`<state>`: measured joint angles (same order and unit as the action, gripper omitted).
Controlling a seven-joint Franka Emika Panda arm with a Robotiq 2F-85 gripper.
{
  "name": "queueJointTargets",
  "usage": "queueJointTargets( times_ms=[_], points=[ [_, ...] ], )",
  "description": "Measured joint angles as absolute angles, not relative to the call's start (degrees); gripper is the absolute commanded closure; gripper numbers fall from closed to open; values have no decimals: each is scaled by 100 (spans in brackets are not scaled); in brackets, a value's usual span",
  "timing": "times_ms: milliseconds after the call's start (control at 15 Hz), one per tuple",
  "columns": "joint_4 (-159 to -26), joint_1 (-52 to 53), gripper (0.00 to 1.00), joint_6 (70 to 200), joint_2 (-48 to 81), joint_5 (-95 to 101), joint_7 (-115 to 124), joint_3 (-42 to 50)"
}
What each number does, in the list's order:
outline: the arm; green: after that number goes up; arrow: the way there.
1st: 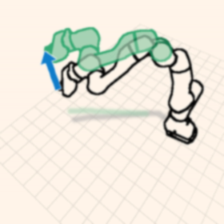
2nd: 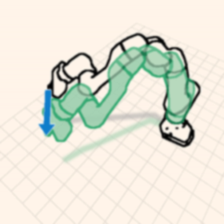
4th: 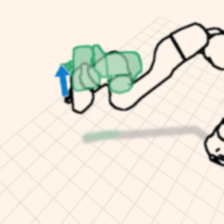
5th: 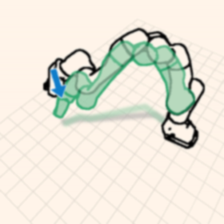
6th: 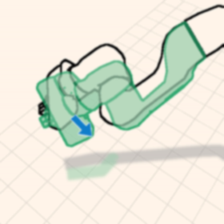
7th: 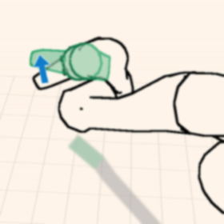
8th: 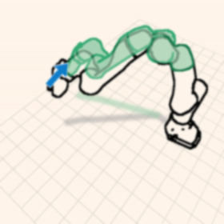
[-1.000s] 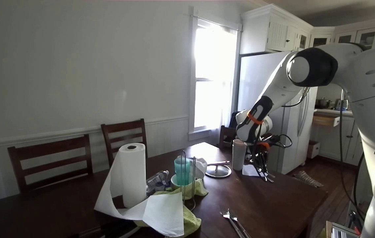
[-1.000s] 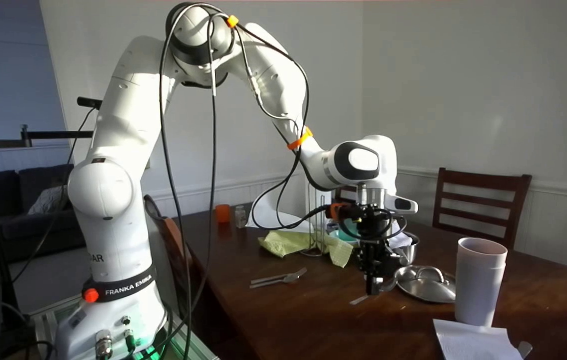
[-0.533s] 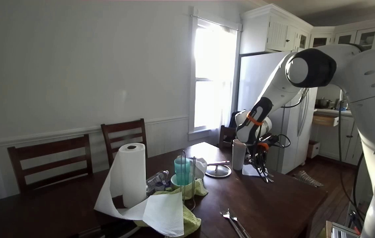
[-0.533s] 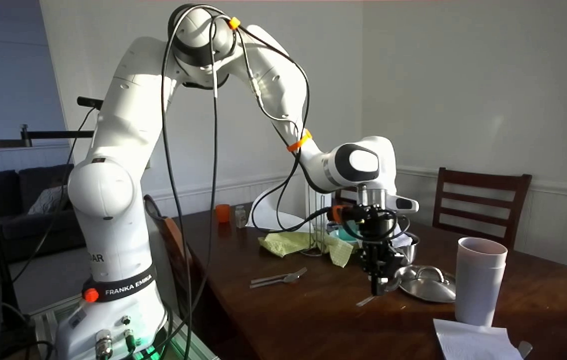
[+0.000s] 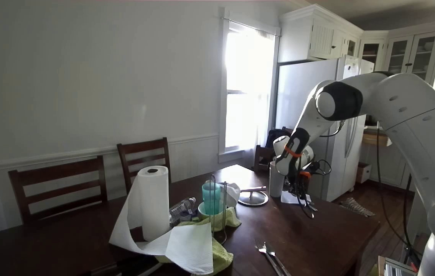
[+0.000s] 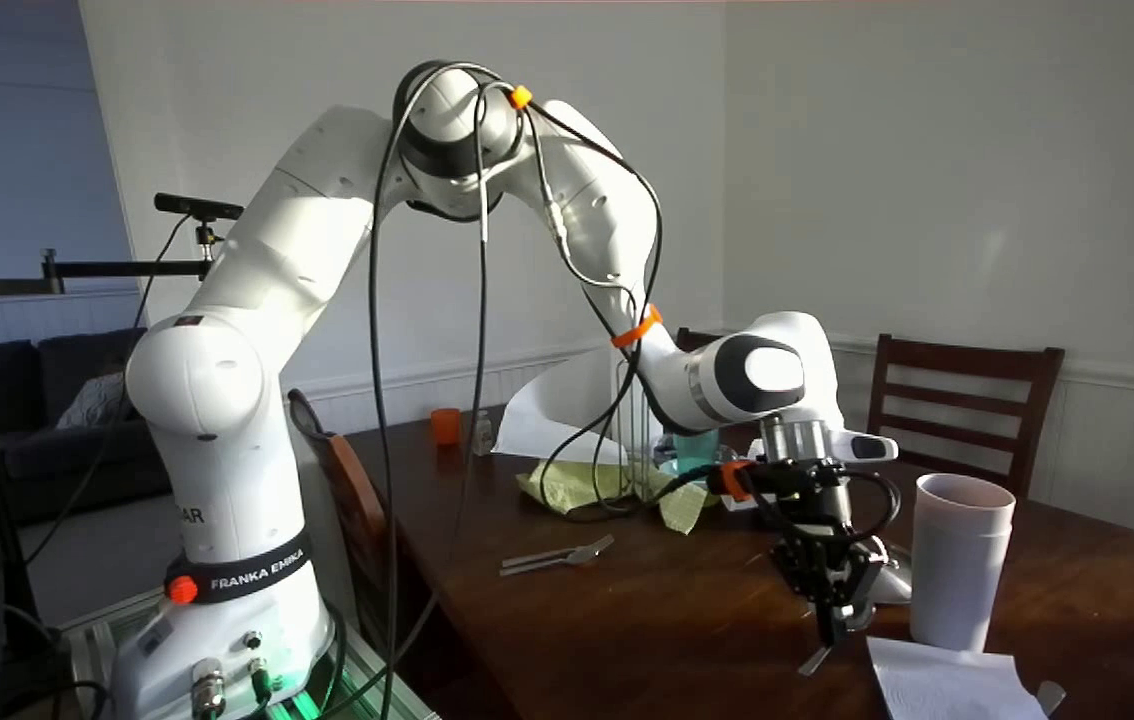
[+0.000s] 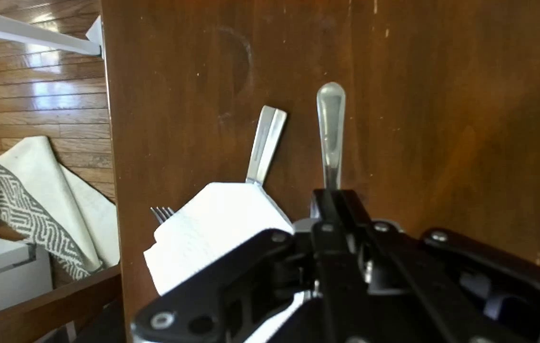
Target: Place the teaspoon on the white napkin
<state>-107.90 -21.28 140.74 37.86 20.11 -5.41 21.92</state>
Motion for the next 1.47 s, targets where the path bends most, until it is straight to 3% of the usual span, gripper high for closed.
queueJointTargets(
  times_ms=[667, 733, 867, 1467],
  points=[
    [-9660, -2329, 98, 14244, 4925, 2007, -936, 2186],
    [-9582, -2351, 68, 14243, 4999, 2007, -936, 2187],
    [-9442, -2397, 62, 14242, 5133, 1997, -936, 2187],
    [-9258, -2404, 1, 13700, 5181, 1944, -925, 2141]
  ],
)
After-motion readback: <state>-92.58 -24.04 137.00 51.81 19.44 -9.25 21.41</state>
